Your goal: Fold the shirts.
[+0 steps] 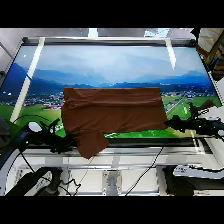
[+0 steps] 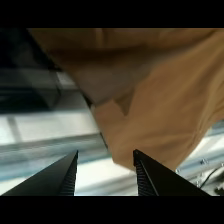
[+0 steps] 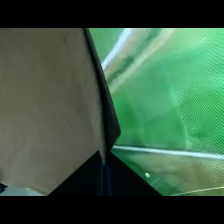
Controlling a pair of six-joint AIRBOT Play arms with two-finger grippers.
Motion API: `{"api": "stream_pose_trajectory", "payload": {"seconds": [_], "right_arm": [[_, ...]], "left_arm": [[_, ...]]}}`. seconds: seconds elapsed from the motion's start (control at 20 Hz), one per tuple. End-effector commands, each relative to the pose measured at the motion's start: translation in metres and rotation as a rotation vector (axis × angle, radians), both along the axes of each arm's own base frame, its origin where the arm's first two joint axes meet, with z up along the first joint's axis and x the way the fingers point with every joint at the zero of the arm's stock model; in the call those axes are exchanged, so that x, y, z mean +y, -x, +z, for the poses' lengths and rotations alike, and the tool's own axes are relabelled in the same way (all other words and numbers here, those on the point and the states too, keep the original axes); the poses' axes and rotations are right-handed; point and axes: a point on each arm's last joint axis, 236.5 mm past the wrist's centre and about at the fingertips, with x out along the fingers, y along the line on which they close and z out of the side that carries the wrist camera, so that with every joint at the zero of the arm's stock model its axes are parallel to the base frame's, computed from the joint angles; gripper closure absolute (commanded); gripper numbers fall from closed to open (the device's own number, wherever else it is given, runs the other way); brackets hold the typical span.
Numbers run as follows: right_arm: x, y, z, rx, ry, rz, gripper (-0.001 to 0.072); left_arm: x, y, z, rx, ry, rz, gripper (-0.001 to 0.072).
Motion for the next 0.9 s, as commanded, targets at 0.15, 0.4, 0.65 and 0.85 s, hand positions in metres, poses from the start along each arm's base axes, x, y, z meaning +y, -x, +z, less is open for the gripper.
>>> {"api": "stream_pose_trajectory", "payload": {"seconds": [0.15,0.4,0.65,0.85], "right_arm": [[-0.005,0.000,-0.003,0.000,0.026,-0.002,0.0685],[-0.005,0.000,-0.003,0.000,0.025,-0.001,0.0685],[-0.004,-0.001,-0.003,-0.001,0.021,-0.003,0.0686],[0.001,0.000,0.001,0.000,-0.005,0.002,0.0686]], "left_arm": [[-0.003,-0.029,-0.015,-0.144,-0.065,0.013,0.0377],[-0.016,-0.030,-0.009,-0.144,-0.019,0.025,0.0508],[-0.025,-0.007,-0.002,-0.099,0.039,-0.085,0.0694],[-0.043,0.014,0.014,-0.041,0.150,-0.145,0.0693]]}}
